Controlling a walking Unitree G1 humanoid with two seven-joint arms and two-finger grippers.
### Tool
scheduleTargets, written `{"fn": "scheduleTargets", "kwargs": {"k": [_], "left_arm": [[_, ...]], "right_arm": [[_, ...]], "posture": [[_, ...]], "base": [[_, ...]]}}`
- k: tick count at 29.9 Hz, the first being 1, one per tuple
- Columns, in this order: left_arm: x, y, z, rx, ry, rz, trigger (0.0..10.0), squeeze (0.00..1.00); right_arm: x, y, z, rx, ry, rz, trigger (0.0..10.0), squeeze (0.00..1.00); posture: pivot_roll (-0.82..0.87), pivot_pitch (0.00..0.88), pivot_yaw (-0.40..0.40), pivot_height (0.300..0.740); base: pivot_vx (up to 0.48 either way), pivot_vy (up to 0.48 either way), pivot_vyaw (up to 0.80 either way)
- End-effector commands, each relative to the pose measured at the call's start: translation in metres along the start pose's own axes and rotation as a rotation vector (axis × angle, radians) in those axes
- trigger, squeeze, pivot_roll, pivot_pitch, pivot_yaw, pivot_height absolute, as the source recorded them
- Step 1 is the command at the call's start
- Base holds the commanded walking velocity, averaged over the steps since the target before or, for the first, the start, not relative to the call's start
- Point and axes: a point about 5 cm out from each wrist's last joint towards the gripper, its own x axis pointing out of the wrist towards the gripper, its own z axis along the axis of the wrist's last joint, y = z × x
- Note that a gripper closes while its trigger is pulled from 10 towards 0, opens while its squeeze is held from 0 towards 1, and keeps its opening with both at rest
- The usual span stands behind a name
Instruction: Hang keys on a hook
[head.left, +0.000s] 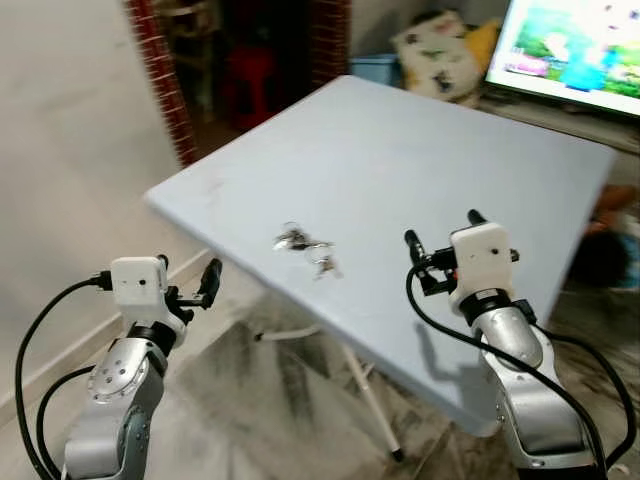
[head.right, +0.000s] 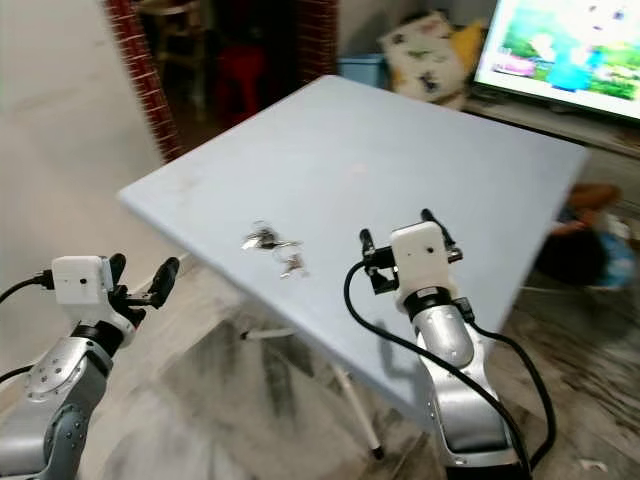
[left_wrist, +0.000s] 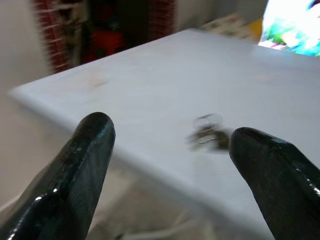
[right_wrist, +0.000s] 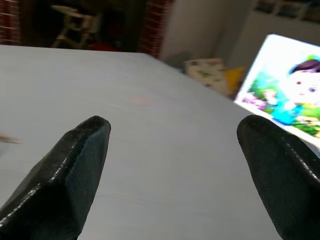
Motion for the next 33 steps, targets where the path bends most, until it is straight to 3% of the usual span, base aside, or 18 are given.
{"fn": "scheduleTargets", "kwargs": {"k": [1, 11, 18, 21, 27, 31, 33], "left_arm": [[-0.001, 0.001, 0.003, 0.019, -0.007, -0.010, 10.0, 0.00], [-0.003, 0.006, -0.005, 0.031, 0.039, 0.041, 10.0, 0.00], [-0.012, 0.007, -0.013, 0.057, 0.073, 0.010, 10.0, 0.00], [-0.021, 0.010, -0.021, 0.080, 0.122, 0.005, 10.0, 0.00], [-0.035, 0.024, -0.023, 0.120, 0.128, 0.096, 10.0, 0.00], [-0.047, 0.026, -0.021, 0.148, 0.121, 0.131, 10.0, 0.00], [-0.054, 0.026, -0.023, 0.156, 0.137, 0.138, 10.0, 0.00]], "right_arm": [[0.001, -0.001, 0.005, -0.002, -0.023, -0.006, 10.0, 0.00], [0.000, 0.001, 0.003, 0.002, -0.017, -0.005, 10.0, 0.00], [0.001, 0.009, 0.002, 0.024, 0.004, 0.063, 10.0, 0.00], [0.004, 0.018, -0.002, 0.035, 0.047, 0.130, 10.0, 0.00], [0.011, 0.029, 0.000, 0.148, 0.084, 0.177, 10.0, 0.00], [0.018, 0.041, 0.001, 0.147, 0.095, 0.239, 10.0, 0.00], [0.023, 0.046, -0.001, 0.104, 0.112, 0.251, 10.0, 0.00]], "posture": [[-0.03, 0.000, 0.051, 0.740], [-0.03, 0.000, 0.054, 0.740], [-0.02, 0.000, 0.050, 0.740], [0.00, 0.000, 0.048, 0.740], [0.02, 0.000, 0.045, 0.740], [0.06, 0.000, 0.041, 0.740], [0.07, 0.000, 0.040, 0.740]], "base": [[0.334, 0.000, 0.00], [0.129, 0.000, 0.00], [0.000, 0.000, 0.00], [0.000, 0.000, 0.00], [0.000, 0.000, 0.00], [0.000, 0.000, 0.00], [0.000, 0.000, 0.00]]}}
